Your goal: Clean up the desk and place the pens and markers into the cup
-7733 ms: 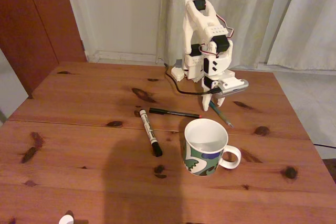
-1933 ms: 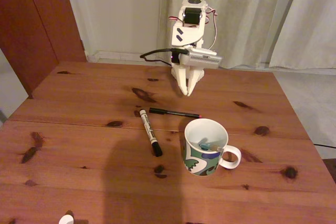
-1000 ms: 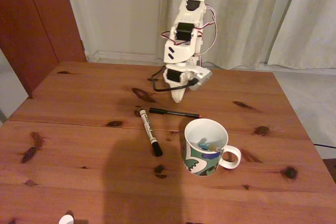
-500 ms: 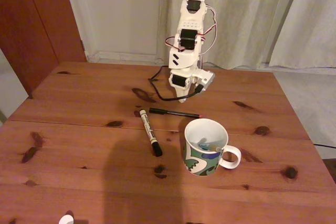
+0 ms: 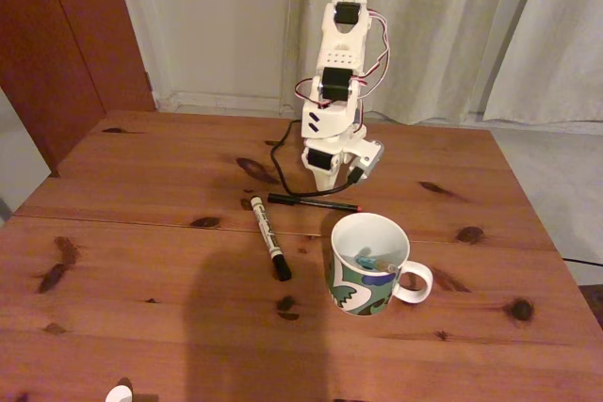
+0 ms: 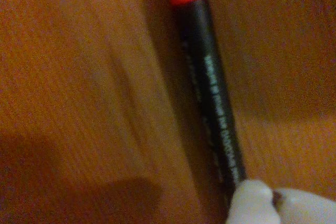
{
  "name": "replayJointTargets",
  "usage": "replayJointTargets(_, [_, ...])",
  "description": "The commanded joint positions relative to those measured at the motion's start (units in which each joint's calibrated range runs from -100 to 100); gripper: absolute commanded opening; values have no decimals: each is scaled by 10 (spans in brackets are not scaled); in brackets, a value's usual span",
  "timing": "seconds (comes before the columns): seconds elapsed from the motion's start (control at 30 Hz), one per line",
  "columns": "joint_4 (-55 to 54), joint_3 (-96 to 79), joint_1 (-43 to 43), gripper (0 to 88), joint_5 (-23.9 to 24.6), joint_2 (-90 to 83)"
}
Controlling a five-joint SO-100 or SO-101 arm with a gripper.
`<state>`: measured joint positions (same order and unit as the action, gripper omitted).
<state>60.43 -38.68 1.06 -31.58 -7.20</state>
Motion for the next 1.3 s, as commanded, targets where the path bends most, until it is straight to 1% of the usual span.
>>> replayJointTargets(0.0, [-15, 35, 3, 8, 11, 9])
replayJointTargets(0.5, [-16, 47, 3, 16, 19, 17])
replayJointTargets(0.7, [-16, 54, 4, 97, 41, 15])
replayJointTargets(0.8, [-16, 54, 5, 112, 42, 15])
replayJointTargets(1.07, [-16, 45, 6, 112, 42, 15])
replayJointTargets(1.27, [-17, 78, 2, 108, 43, 19])
